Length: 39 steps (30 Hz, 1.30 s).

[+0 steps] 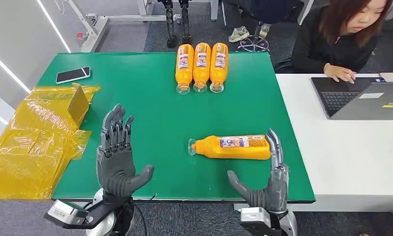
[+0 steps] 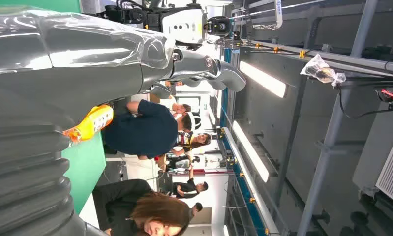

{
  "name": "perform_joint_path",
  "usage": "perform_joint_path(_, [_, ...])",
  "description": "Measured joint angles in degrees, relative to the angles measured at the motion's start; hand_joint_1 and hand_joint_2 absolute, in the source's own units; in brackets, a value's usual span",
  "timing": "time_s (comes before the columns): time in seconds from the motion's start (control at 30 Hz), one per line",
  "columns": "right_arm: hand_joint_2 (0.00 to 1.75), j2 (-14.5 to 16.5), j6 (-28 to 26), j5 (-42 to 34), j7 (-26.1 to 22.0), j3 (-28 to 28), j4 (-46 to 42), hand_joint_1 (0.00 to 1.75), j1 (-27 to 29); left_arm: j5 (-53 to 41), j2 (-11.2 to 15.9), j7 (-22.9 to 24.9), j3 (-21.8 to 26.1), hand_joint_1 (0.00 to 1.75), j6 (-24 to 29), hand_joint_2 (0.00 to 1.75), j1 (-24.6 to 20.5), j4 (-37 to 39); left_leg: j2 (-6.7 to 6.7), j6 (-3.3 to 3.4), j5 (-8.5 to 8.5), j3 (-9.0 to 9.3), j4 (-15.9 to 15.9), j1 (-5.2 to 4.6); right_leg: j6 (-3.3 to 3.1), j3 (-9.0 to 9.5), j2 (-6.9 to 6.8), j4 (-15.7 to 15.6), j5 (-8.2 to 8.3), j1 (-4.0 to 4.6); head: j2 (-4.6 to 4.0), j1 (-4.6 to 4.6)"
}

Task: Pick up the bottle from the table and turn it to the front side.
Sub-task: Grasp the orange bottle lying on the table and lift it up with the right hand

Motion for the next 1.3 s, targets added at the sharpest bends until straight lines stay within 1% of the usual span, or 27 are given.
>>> perform_joint_path(0.07, [1.75, -0.73, 0.36, 4.67, 2.9, -0.66, 0.28, 0.0, -1.28, 0.01, 0.0, 0.0, 0.01, 0.0, -0.05, 1.75, -0.03, 0.0, 0.0, 0.01, 0.01, 0.0, 0.0, 0.0, 0.0, 0.01, 0.0, 0.0, 0.01, 0.0, 0.0, 0.0])
perform_joint_path(0.1, [1.75, -1.42, 0.83, 8.77, 5.58, -1.32, 0.68, 0.0, -2.69, 0.01, 0.0, 0.0, 0.01, 0.0, -0.13, 1.75, -0.07, 0.0, 0.01, 0.02, 0.01, 0.01, 0.01, -0.01, 0.01, 0.01, 0.01, 0.0, 0.03, -0.01, 0.0, 0.0])
perform_joint_path(0.17, [1.75, -2.96, 2.48, 15.02, 10.09, -2.72, 2.1, 0.0, -6.21, 0.01, -0.01, 0.0, 0.0, 0.0, -0.39, 1.75, -0.19, 0.0, 0.02, 0.05, 0.04, 0.01, 0.02, -0.01, 0.03, 0.02, 0.02, 0.0, 0.08, -0.01, 0.0, 0.01])
perform_joint_path(0.23, [1.75, -4.57, 5.13, 18.77, 12.97, -3.8, 4.46, 0.0, -10.6, 0.01, -0.03, 0.0, 0.0, 0.0, -0.81, 1.75, -0.35, 0.0, 0.03, 0.08, 0.08, 0.02, 0.04, -0.02, 0.05, 0.03, 0.03, 0.0, 0.15, -0.02, 0.0, 0.01])
perform_joint_path(0.37, [1.75, -7.93, 11.02, 21.8, 15.44, -4.21, 11.77, 0.0, -21.17, 0.06, -0.08, 0.0, 0.0, 0.0, -1.66, 1.75, -0.96, 0.05, 0.02, 0.12, 0.21, 0.01, 0.09, -0.03, 0.06, 0.03, 0.02, 0.0, 0.26, -0.02, 0.0, 0.0])
perform_joint_path(0.5, [1.75, -9.34, 14.35, 22.84, 15.9, -3.06, 20.11, 0.0, -30.82, 0.05, -0.1, 0.0, 0.0, 0.0, -2.12, 1.75, -1.28, 0.31, 0.0, 0.11, 0.28, -0.02, 0.08, -0.02, 0.02, 0.03, 0.0, 0.01, 0.3, -0.01, 0.0, -0.01])
perform_joint_path(0.6, [1.75, -9.34, 18.1, 21.79, 15.38, -0.88, 27.06, 0.0, -38.04, -0.1, -0.18, 0.0, 0.0, 0.0, -2.35, 1.75, -1.56, 0.58, 0.01, 0.1, 0.29, -0.02, 0.08, -0.01, 0.01, 0.02, 0.0, 0.03, 0.31, -0.01, 0.0, -0.01])
perform_joint_path(0.7, [1.75, -8.83, 24.36, 18.1, 13.06, 1.39, 34.06, 0.0, -44.48, -0.22, -0.43, 0.0, 0.0, 0.0, -2.44, 1.75, -1.7, 0.75, -0.02, 0.08, 0.31, -0.03, 0.07, 0.01, 0.0, 0.02, -0.02, 0.03, 0.31, -0.01, 0.0, 0.01])
perform_joint_path(0.8, [1.75, -7.7, 34.73, 12.45, 9.7, 3.43, 41.27, 0.0, -49.72, -0.22, -0.51, 0.0, 0.01, 0.0, -2.44, 1.75, -1.67, 0.79, -0.05, 0.07, 0.32, -0.04, 0.06, 0.01, 0.0, 0.01, -0.05, 0.03, 0.31, 0.0, 0.0, -0.01])
perform_joint_path(0.9, [1.75, -6.27, 45.57, 8.38, 6.66, 5.89, 48.28, 0.0, -54.0, -0.13, -0.5, 0.0, 0.02, 0.0, -2.46, 1.75, -1.62, 0.81, -0.11, 0.08, 0.32, -0.08, 0.05, 0.01, 0.0, 0.01, -0.11, 0.04, 0.31, 0.01, 0.0, 0.0])
perform_joint_path(1.0, [1.75, -4.38, 56.43, 5.63, 3.94, 9.99, 54.89, 0.0, -58.55, 0.05, -0.5, 0.0, 0.02, 0.0, -2.65, 1.75, -1.63, 0.98, -0.11, 0.08, 0.33, -0.09, 0.05, 0.0, 0.0, 0.0, -0.11, 0.04, 0.31, 0.01, 0.0, 0.0])
perform_joint_path(1.07, [1.75, -3.2, 62.42, 3.96, 2.83, 13.05, 57.96, 0.0, -61.07, 0.09, -0.51, 0.0, 0.02, 0.0, -2.91, 1.75, -1.66, 1.22, -0.09, 0.08, 0.33, -0.08, 0.05, 0.0, 0.0, -0.01, -0.09, 0.04, 0.31, 0.01, 0.0, 0.0])
perform_joint_path(1.17, [1.75, -1.75, 67.02, 1.34, 2.65, 17.36, 60.47, 0.0, -63.28, 0.09, -0.52, 0.0, 0.02, 0.0, -3.07, 1.75, -1.68, 1.56, -0.13, 0.08, 0.33, -0.07, 0.05, 0.01, 0.0, -0.02, -0.11, 0.03, 0.3, 0.01, 0.0, -0.01])
perform_joint_path(1.3, [1.75, -0.82, 69.21, -2.32, 3.37, 23.47, 61.74, 0.0, -64.36, 0.08, -0.51, 0.0, 0.02, 0.0, -3.09, 1.75, -1.64, 1.87, -0.15, 0.08, 0.33, -0.08, 0.05, 0.01, 0.0, -0.01, -0.13, 0.03, 0.3, 0.01, 0.0, -0.02])
